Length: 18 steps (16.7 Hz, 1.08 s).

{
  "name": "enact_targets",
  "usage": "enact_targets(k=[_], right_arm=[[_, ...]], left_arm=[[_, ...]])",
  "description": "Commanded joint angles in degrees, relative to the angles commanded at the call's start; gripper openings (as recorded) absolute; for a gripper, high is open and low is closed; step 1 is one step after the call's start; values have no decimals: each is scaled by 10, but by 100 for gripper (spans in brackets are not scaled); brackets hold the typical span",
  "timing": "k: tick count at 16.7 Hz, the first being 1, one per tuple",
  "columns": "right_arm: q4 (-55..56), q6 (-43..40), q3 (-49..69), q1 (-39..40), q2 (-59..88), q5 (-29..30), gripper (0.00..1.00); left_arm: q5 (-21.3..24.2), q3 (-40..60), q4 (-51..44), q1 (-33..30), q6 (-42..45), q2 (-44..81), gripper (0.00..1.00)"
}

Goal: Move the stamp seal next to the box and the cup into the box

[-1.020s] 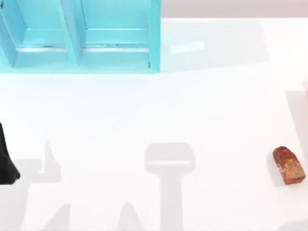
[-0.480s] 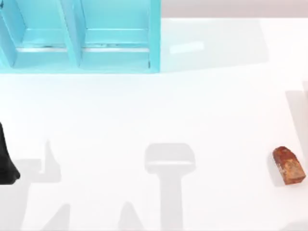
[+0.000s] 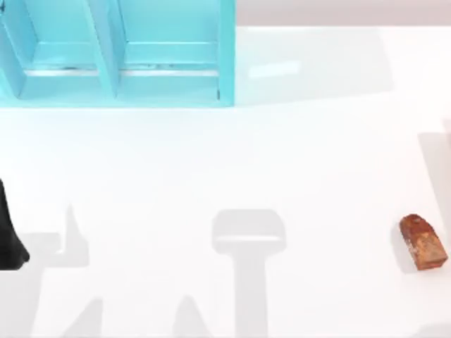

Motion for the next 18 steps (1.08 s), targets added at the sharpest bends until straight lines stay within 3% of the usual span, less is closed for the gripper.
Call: enact_targets(k=[2, 3, 12, 18], right_arm=[[0, 0, 0, 0, 0, 0, 98], [0, 0, 0, 0, 0, 0, 100], [-1, 0, 2, 0, -1, 0, 100], [-84, 1, 90, 4, -42, 10, 100]], left_arm=[[0, 0, 0, 0, 0, 0, 100], [0, 0, 0, 0, 0, 0, 100], [0, 0, 0, 0, 0, 0, 100], [0, 0, 0, 0, 0, 0, 100]])
